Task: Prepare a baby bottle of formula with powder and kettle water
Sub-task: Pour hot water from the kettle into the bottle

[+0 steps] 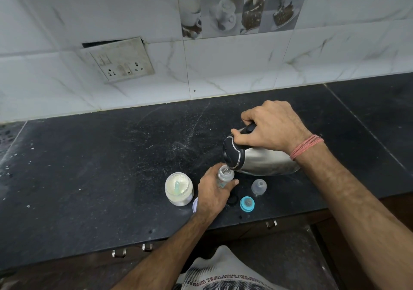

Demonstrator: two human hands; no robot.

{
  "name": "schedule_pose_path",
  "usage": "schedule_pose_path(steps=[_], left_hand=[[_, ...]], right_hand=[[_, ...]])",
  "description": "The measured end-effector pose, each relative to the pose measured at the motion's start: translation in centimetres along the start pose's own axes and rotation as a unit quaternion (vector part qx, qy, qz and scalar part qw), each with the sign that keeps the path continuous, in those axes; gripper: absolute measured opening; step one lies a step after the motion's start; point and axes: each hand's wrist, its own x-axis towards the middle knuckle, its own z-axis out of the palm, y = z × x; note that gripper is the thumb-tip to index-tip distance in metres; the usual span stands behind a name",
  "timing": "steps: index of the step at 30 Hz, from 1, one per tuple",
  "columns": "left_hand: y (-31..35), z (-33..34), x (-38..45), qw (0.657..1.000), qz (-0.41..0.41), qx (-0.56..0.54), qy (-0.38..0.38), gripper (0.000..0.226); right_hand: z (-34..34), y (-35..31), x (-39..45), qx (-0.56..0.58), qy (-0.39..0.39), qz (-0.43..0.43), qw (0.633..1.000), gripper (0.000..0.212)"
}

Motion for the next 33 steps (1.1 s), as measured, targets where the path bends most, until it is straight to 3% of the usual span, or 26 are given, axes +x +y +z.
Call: schedule_pose_path(steps=[33], left_hand=[[-0.25,0.08,0.19,1.000,-0.011,-0.021,0.008,0.060]], right_hand=[[0.11,-0.11,-0.09,-0.017,-0.004,-0.017,1.000,0.062]])
